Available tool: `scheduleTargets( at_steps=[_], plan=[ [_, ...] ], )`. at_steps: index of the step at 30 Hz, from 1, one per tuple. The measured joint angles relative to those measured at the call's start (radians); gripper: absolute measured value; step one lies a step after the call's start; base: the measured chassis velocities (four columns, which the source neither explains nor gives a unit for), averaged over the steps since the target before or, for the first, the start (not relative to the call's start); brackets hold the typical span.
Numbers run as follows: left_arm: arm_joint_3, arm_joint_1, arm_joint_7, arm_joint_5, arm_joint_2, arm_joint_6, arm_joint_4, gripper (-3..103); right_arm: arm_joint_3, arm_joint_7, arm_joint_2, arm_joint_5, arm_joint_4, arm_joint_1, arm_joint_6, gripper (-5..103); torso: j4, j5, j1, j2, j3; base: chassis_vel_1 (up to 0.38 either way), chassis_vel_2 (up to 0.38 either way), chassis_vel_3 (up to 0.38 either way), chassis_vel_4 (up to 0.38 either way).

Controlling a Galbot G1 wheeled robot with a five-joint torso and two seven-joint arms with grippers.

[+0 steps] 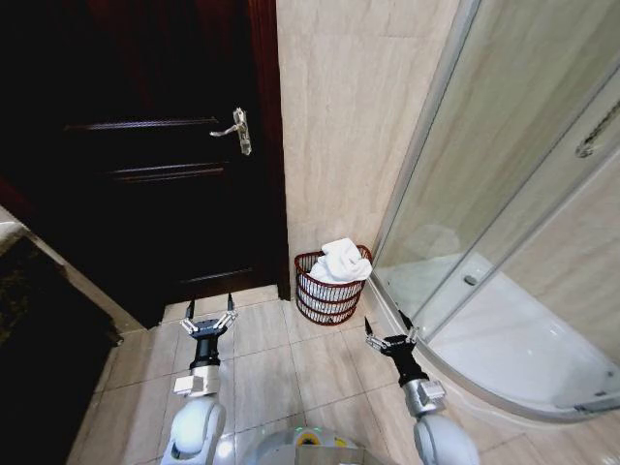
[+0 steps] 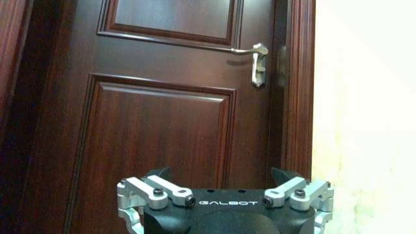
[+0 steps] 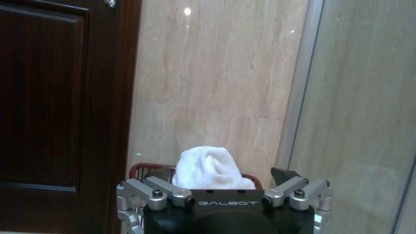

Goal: Discard the used towel into the hamper.

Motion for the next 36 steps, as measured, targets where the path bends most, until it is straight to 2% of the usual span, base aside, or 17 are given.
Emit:
scheduleTargets(
  at_steps=[16,25,32,36],
  plan=[
    [0.004,-0.001,0.002,-0.025,0.011,0.001,-0.018,100,-0.007,-0.017,0.017,0.01,0.006,0.007,0.006,100,0.0002,0.0001,0.004,0.006,0.004,-0.164,0.165,0.158,-0.171],
    [0.005,0.008,0.009,-0.034,0.016,0.008,-0.021,100,-0.002,-0.022,0.006,0.028,0.027,-0.007,0.006,100,-0.0001,0.0,0.004,0.009,0.005,-0.035,0.029,0.02,-0.018],
    [0.007,0.003,0.005,-0.031,0.013,-0.003,-0.014,100,0.018,-0.033,-0.021,0.066,0.028,0.034,-0.04,100,0.0001,0.0,0.004,0.009,0.005,0.082,0.033,0.022,0.077],
    [0.005,-0.006,-0.002,-0.028,0.01,-0.02,-0.007,100,0.013,-0.034,-0.041,0.116,0.023,0.075,-0.105,100,0.0002,0.0,0.005,0.01,0.006,0.018,0.041,0.042,0.018]
  ],
)
